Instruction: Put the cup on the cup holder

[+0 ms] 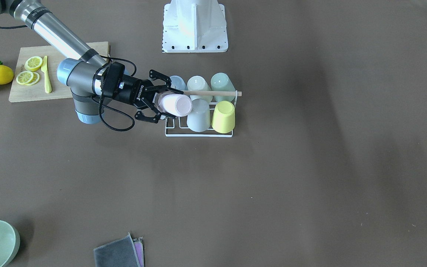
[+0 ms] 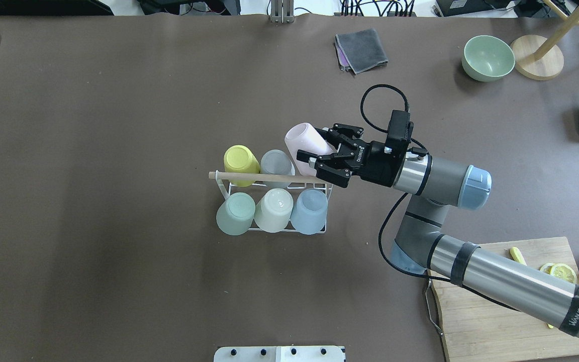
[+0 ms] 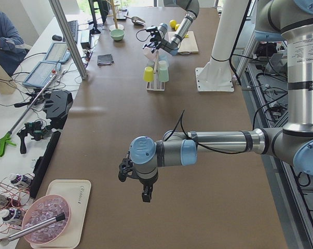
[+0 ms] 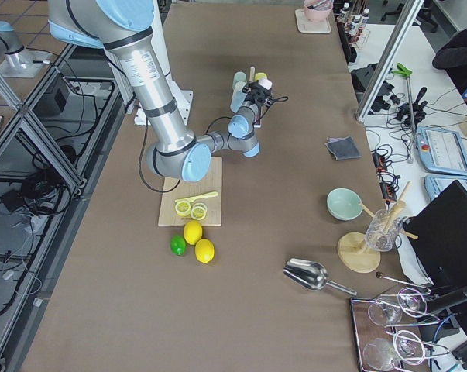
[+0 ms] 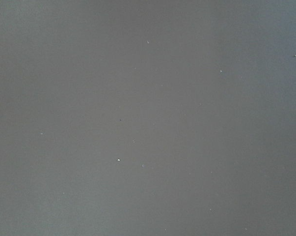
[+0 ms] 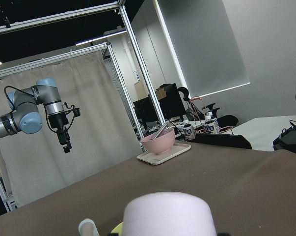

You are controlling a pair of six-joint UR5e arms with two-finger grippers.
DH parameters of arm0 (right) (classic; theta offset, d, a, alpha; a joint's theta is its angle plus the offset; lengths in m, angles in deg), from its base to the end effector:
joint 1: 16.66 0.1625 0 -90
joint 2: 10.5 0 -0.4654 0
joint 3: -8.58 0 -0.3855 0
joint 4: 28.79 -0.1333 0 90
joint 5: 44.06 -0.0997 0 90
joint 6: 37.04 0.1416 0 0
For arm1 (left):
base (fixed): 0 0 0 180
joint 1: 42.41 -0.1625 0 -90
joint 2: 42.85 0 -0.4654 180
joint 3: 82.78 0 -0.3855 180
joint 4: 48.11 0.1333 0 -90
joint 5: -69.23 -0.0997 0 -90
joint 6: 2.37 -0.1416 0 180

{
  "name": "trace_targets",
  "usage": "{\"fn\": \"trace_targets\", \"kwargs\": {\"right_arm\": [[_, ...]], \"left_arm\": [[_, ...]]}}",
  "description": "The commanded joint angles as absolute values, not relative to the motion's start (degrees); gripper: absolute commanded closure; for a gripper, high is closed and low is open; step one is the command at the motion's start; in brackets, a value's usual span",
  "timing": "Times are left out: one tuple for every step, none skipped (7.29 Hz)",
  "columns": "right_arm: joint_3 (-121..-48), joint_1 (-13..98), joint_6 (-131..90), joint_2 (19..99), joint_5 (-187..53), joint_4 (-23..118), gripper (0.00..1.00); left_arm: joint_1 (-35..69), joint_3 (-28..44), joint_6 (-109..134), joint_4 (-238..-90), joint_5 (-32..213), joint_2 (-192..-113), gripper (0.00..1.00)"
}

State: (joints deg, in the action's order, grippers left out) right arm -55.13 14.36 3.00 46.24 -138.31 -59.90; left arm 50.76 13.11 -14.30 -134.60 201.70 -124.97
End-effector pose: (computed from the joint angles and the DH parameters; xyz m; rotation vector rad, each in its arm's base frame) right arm -0.5259 -0.4596 0.3393 1.4274 -1.7344 -0.2621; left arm -0.0603 -0.4080 0.7504 0.0066 0.7466 0.1101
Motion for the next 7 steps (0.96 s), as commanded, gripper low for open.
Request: {"fn": "trace_targets", "kwargs": {"right_arm": [[-55.1, 14.4, 3.1, 46.3, -138.3, -59.9, 0.89], [-55.2, 14.4, 3.4, 46.3, -138.3, -59.9, 0.58], [-55.3, 14.4, 3.5, 46.3, -138.3, -59.9, 0.22], [-55.3, 14.6, 3.5, 46.4, -138.1, -61.0, 0.00], [-55.3, 14.9, 3.6, 46.5, -138.1, -61.0, 0.00], [-55.4, 15.1, 3.6, 46.5, -138.1, -61.1, 0.00], [-55.4, 15.3, 3.6, 46.5, -138.0, -61.2, 0.00]], "left_arm": [[50.8, 12.8, -14.2, -134.6, 201.8, -125.0, 0.02], [50.7, 12.8, -14.2, -134.6, 201.8, -125.0, 0.02], [50.7, 12.8, -14.2, -134.6, 201.8, -125.0, 0.02], [50.7, 12.8, -14.2, -134.6, 201.8, -125.0, 0.02], [50.7, 12.8, -14.2, -134.6, 201.8, -125.0, 0.02], [50.7, 12.8, -14.2, -134.6, 201.8, -125.0, 0.02], [50.7, 12.8, -14.2, -134.6, 201.8, -125.0, 0.02]]}}
